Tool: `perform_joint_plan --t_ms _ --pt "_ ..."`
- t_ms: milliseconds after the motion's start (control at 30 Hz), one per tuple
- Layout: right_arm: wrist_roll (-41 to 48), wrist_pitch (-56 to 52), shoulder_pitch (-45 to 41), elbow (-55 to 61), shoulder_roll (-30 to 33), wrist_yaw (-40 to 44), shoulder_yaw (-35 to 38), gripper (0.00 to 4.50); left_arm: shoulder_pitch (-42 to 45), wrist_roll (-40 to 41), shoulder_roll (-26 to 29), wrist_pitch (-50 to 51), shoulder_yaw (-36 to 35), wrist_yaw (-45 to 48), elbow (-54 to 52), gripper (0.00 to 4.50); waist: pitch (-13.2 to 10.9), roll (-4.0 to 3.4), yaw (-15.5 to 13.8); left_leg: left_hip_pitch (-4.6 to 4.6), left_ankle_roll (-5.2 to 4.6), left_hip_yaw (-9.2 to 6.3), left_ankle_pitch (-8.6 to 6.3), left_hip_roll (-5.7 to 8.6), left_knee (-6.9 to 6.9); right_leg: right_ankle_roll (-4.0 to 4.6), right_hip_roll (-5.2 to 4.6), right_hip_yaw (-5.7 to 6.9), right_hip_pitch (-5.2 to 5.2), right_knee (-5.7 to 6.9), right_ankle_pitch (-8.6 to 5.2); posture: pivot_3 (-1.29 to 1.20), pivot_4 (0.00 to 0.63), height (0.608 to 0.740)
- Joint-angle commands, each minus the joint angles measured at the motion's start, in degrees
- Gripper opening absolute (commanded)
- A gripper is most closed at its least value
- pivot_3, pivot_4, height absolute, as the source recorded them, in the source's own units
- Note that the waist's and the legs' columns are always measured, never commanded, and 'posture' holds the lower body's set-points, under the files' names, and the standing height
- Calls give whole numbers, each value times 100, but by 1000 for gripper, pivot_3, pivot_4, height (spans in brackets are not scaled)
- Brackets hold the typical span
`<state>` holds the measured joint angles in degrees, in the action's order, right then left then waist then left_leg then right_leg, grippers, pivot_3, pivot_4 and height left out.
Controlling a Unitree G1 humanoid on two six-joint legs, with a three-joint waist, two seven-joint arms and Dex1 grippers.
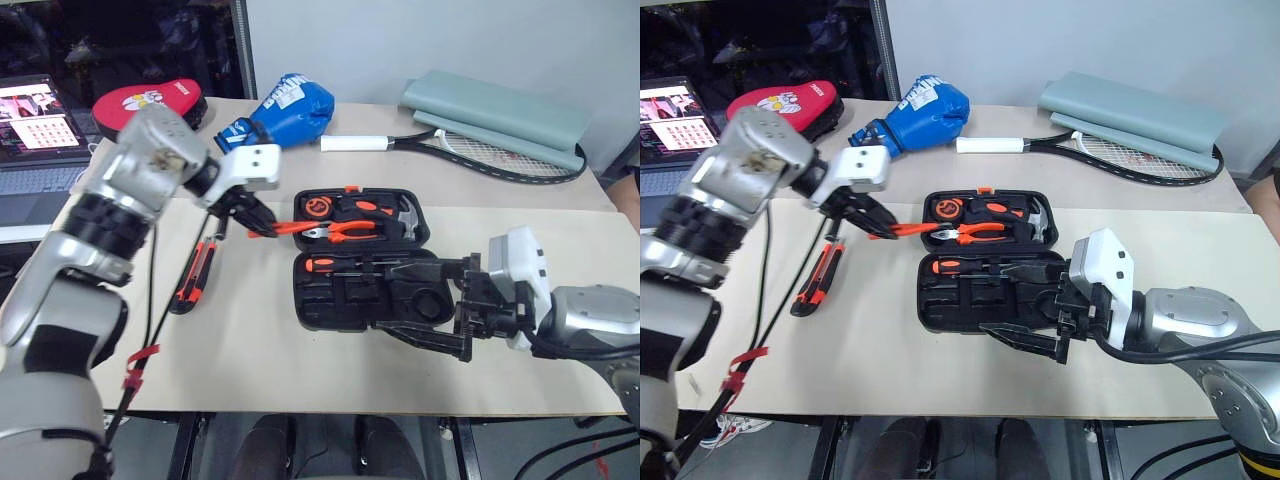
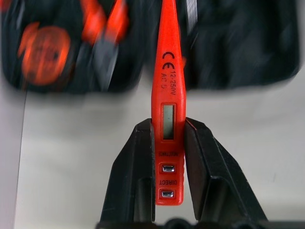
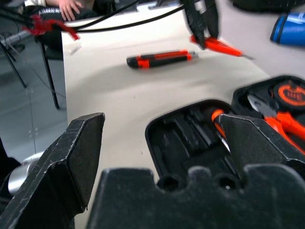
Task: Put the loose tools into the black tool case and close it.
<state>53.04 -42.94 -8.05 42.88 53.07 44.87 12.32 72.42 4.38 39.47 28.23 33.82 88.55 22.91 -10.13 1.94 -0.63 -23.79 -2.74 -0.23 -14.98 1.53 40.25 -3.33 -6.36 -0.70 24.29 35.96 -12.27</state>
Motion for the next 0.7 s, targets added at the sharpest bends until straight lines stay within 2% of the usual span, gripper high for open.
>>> perform_joint_plan --t_ms 33,200,400,700 --pt "87 1 119 144 71 -96 334 4500 22 -342 -173 766 237 -33 -855 420 -1 2 44 -1 -1 1 -1 0 -1 0 1 -2 3 -1 0 0 150 736" --pt "-74 21 442 228 80 -260 442 4500 -315 -527 -434 1684 495 -298 -1785 420 -2 2 104 1 -1 2 -1 -3 -3 0 3 -10 6 4 -1 0 150 736" --pt "-218 107 722 229 53 -318 565 4500 -560 -667 -746 2272 659 -706 -1942 420 -2 2 87 9 0 0 0 -1 15 -1 1 -14 2 5 -1 0 150 736" --pt "-207 166 922 314 -90 -428 647 4500 -688 -1045 -844 1955 910 -1059 -1507 420 -2 2 64 29 1 2 1 -1 15 2 2 -20 -6 15 0 0 150 736"
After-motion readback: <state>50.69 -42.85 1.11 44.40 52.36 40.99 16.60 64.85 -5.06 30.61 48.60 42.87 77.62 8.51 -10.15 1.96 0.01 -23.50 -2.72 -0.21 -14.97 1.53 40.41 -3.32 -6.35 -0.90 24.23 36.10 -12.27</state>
